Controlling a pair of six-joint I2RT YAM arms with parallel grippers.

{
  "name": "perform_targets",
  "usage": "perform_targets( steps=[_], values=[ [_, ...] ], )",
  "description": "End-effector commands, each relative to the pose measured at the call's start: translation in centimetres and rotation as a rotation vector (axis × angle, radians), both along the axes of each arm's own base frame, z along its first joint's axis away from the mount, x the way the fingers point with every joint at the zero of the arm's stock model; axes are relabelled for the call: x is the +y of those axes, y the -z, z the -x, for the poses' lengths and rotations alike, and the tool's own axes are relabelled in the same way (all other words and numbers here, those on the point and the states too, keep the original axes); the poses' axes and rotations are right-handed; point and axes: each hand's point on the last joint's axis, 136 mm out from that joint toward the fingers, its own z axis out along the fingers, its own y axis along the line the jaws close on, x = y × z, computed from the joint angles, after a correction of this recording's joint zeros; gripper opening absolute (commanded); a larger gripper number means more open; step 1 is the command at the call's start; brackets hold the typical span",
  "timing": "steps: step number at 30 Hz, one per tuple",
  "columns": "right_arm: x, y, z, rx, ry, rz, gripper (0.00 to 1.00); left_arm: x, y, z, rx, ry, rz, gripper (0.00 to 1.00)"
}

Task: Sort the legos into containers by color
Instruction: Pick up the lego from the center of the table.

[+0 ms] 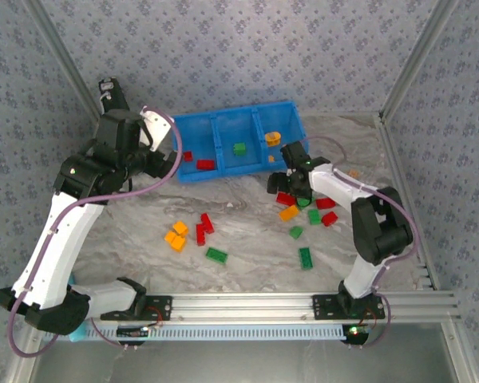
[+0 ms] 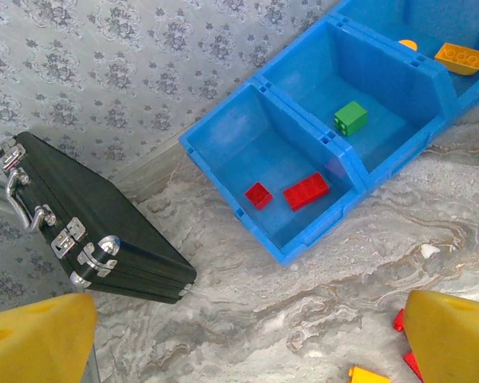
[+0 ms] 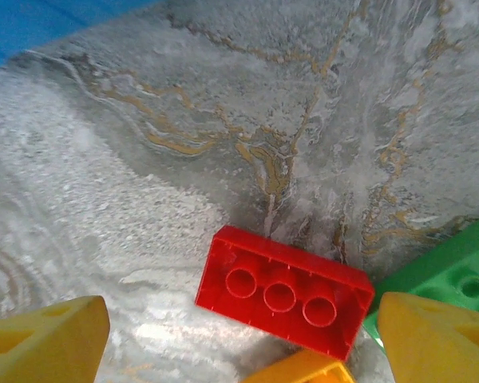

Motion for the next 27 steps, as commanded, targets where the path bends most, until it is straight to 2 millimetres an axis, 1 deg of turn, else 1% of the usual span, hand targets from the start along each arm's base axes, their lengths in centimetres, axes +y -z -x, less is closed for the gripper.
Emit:
perform_targets(
  steps=[1,3,6,11,16,21,27],
  values=[
    [-0.6,1.9,0.1,0.039,0.017,0.045,0.89,0.2,-0.5,0.3,-0.001,-0.002,0.014,0.99],
    [-0.4,1.8,-0.8,0.032,0.013,0.052,0.9,0.3,-0.6,0.3,-0.002,-0.004,0.014,0.99],
    [-0.3,2.8,-0.9,0.053,0.005,0.067,0.9,0.3,-0.4,0.2,0.003,-0.007,0.013,0.99],
    [-0.5,4.0,-0.7,0.084,0.003,0.091,0.88,0.4,-0.3,0.1,0.007,-0.012,0.012,0.99],
    [-1.0,4.5,-0.2,0.11,-0.01,0.141,0.83,0.5,-0.1,0.1,0.01,-0.014,0.01,1.0],
    [-1.2,5.0,0.3,0.141,-0.047,0.225,0.75,0.6,0.0,0.2,0.006,-0.016,0.01,1.0],
    [-0.4,5.4,0.7,0.157,-0.081,0.257,0.66,1.2,-0.2,0.6,-0.009,-0.027,0.008,1.0]
  ],
)
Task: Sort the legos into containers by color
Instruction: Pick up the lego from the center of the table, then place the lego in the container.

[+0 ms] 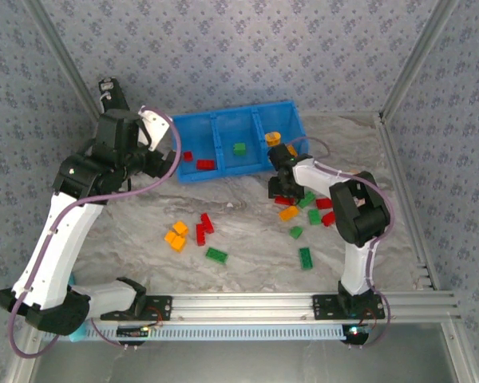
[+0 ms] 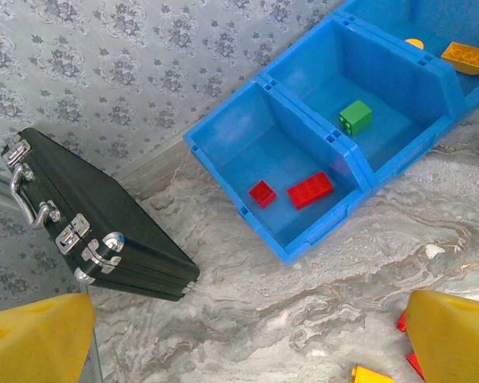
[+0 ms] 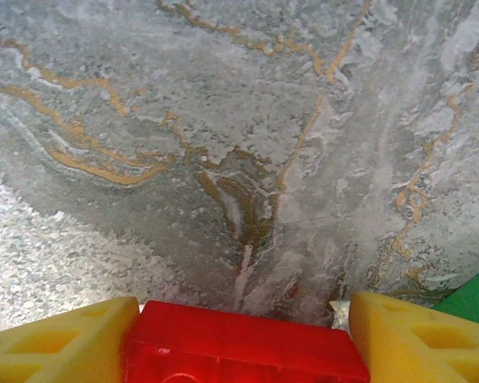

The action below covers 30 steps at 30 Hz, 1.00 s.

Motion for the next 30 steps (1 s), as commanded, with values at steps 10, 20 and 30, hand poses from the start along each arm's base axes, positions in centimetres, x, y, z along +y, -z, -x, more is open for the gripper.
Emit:
perform_targets(
  steps=[10,20,30],
  values=[
    [2.2,-2.2,0.8,0.039,-0.083,0.037,0.49,1.4,-0.1,1.4,-0.023,-0.023,0.008,1.0],
    [8.7,-14.1,-5.0,-0.262,-0.221,-0.106,0.48,2.7,-0.3,2.5,-0.059,-0.038,0.02,1.0],
    [20.7,-20.0,-12.3,-0.559,-0.463,-0.247,0.47,3.0,0.2,2.3,-0.043,-0.047,0.0,1.0]
  ],
)
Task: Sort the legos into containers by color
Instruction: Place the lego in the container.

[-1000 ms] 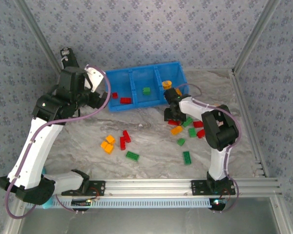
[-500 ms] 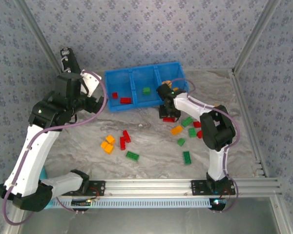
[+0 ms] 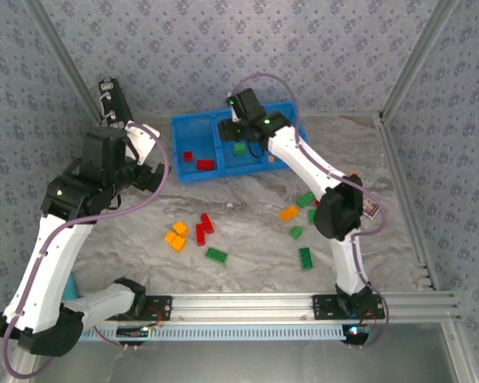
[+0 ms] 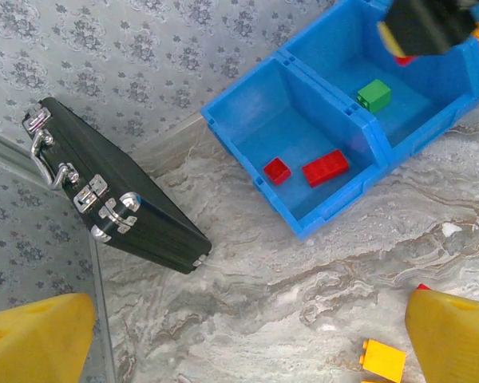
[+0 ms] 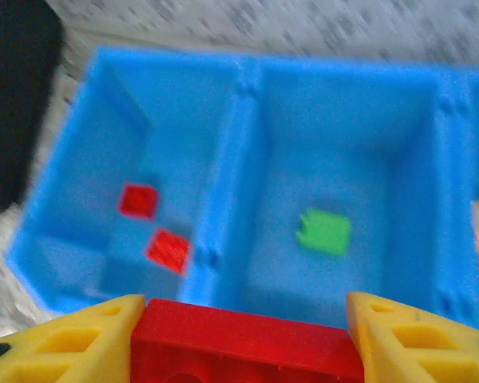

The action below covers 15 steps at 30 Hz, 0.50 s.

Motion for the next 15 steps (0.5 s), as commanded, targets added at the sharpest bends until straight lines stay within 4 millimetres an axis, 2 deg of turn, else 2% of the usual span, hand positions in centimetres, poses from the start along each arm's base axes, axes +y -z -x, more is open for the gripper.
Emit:
perform_targets(
  steps=[1,4,7,11,15],
  values=[
    [3.8,2.4,-1.6,-0.03,-0.108,0.019,0.47,0.6,-1.1,-0.1,-0.029,-0.015,0.011,1.0],
    [6.3,4.2,-3.0,-0.073,-0.155,0.015,0.47,0.8,-0.6,-0.5,-0.014,-0.027,0.028,1.0],
    [7.8,6.4,-4.0,-0.113,-0.183,0.043,0.47,0.6,-0.4,-0.9,-0.018,-0.025,0.043,1.0],
    [9.3,8.2,-3.9,-0.133,-0.23,0.063,0.47,0.6,-0.1,-1.5,-0.007,-0.029,0.036,1.0],
    [10.5,9.0,-3.4,-0.137,-0.279,0.077,0.47,0.4,0.3,-2.2,0.005,-0.031,0.033,1.0]
  ],
)
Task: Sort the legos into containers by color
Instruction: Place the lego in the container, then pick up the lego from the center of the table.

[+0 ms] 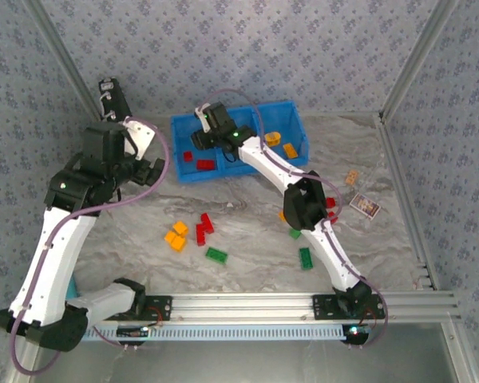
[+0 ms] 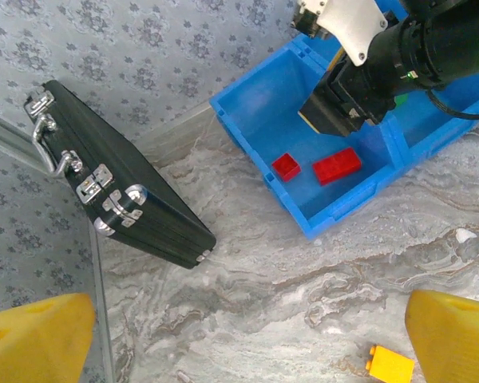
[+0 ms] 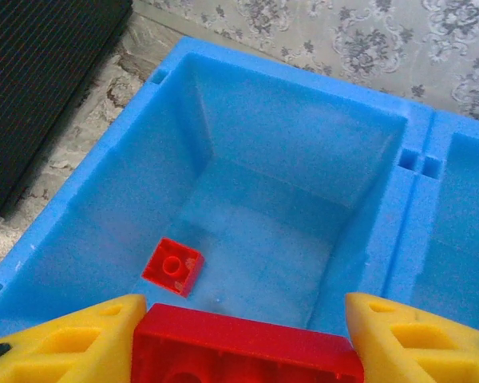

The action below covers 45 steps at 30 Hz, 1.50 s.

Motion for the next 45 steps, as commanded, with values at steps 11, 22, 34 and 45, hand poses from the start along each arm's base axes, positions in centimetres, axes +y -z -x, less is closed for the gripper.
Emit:
perform_targets(
  steps=[11,22,34,45],
  values=[
    [2.2,3.8,1.7,0.012,-0.117,0.096,0.56,-0.4,-0.3,-0.9,-0.015,0.004,0.032,1.0],
    [-1.3,-3.3,6.6,-0.015,-0.117,0.102,0.73,0.0,-0.5,0.0,-0.05,-0.007,0.053,1.0],
    [-3.3,-1.8,11.1,0.08,-0.04,0.082,0.73,0.6,-3.6,3.9,-0.144,0.012,0.153,1.0],
    [-18.4,0.0,18.1,0.317,0.501,0.003,0.73,-0.7,-3.0,4.2,-0.149,0.066,0.182,1.0]
  ],
)
